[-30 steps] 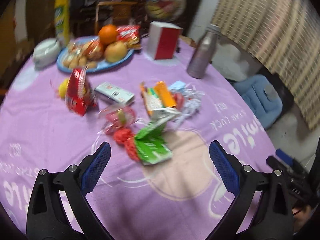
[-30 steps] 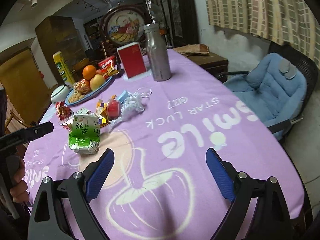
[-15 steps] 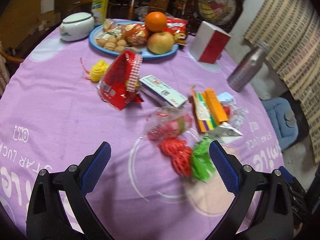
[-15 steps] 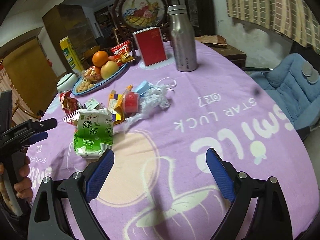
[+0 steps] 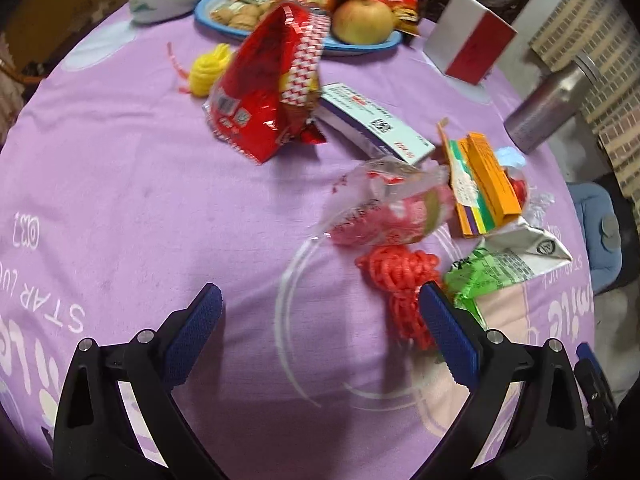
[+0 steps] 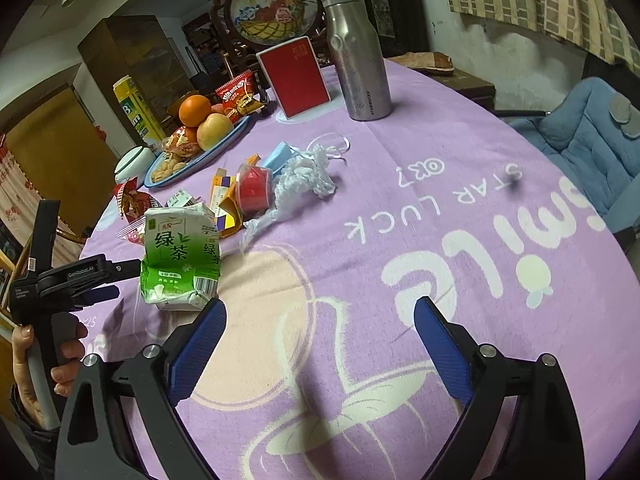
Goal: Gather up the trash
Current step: 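Grasp the red mesh net with the left tool while the right tool grasps the plastic bag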
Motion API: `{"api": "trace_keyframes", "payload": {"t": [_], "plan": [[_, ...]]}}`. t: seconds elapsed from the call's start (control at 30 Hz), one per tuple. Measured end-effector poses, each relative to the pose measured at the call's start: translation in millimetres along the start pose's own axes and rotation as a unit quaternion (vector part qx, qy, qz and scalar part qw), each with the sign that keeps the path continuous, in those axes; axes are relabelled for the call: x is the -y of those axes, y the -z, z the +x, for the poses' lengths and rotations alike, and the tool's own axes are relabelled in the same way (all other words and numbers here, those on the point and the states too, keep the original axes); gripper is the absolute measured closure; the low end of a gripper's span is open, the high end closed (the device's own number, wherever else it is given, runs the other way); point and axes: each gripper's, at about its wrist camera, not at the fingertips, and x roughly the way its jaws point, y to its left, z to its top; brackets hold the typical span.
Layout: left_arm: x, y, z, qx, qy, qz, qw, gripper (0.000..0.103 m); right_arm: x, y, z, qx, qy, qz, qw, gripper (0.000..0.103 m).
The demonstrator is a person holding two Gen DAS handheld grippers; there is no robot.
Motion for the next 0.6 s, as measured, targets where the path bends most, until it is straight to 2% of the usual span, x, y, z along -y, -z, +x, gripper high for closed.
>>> {"api": "trace_keyframes", "payload": {"t": [0.23,0.33,0.47,0.57,0.6], "plan": [[16.2,4.7,6.5,-0.001,-0.003,0.027,0.9996,0.008,1.3,3.1,3.3,-0.003,-0.004,0.002,1.0,0.009],[29.3,5.5,10.3,0.018,-0.012,0.036,0.9991,0.008,-0.1,3.7,5.6,-0.002,-0.004,-0.001,1.0,0.009],[44.7,5.1,21.3,0.02,0.009,0.046,0.9987,0.008,-4.2,4.3,14.4,-0.008,-0.005,-0.001,1.0,0.009],[44.5,3.1,29.3,0.024,0.016,0.034,0.999,0.015,-7.9,4.0,18.6,-0.011,-0.005,-0.005,1.0,0.009],[45.9,3.3,28.3,0.03,0.016,0.036,0.9988,0.024,-9.2,3.8,19.5,-0.012,-0.005,-0.007,1.0,0.009]]}}
